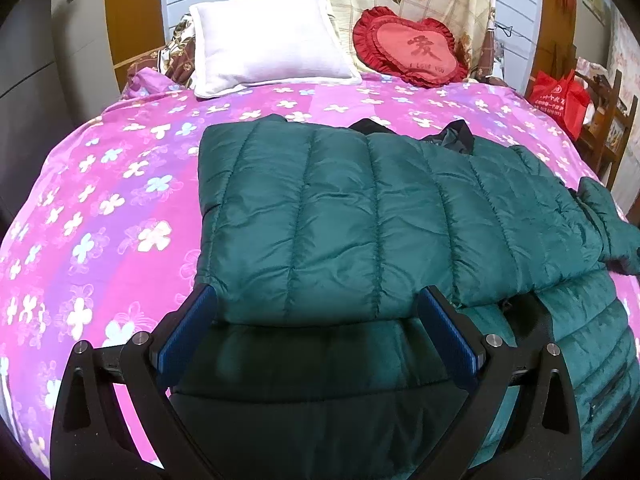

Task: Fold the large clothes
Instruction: 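Fold the held sleeve across the jacket body with the right tool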

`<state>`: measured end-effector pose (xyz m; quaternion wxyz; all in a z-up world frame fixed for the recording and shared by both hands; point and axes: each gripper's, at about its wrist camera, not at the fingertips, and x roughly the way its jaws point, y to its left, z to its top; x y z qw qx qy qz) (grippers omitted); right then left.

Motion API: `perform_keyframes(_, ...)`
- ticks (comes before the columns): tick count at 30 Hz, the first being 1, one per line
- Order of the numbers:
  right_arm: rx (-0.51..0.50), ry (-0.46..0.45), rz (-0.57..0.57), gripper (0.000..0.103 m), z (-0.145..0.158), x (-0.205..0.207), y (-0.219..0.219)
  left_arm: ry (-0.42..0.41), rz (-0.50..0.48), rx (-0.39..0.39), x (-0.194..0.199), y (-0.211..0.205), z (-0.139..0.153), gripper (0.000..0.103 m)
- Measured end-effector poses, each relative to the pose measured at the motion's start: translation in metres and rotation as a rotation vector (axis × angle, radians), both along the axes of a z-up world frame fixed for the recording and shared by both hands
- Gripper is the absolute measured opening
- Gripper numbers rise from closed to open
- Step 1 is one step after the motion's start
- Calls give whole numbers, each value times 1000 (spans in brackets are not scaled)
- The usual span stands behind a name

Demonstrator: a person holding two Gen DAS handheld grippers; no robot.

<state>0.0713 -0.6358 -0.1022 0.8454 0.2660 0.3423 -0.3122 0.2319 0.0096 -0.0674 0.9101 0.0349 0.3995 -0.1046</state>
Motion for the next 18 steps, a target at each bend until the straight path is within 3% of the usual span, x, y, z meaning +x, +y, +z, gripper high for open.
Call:
perform_keyframes(4,-88,53,-1,20,6,3,11,-1,6,-9,0,3,2,101)
perform_keyframes(11,-248,18,47,15,51,5,55,-11,12,-54,-1,11,12,101)
perform_keyframes(18,-212,-163,266,14,107,46,142,11,25,-101,1,22,19,101)
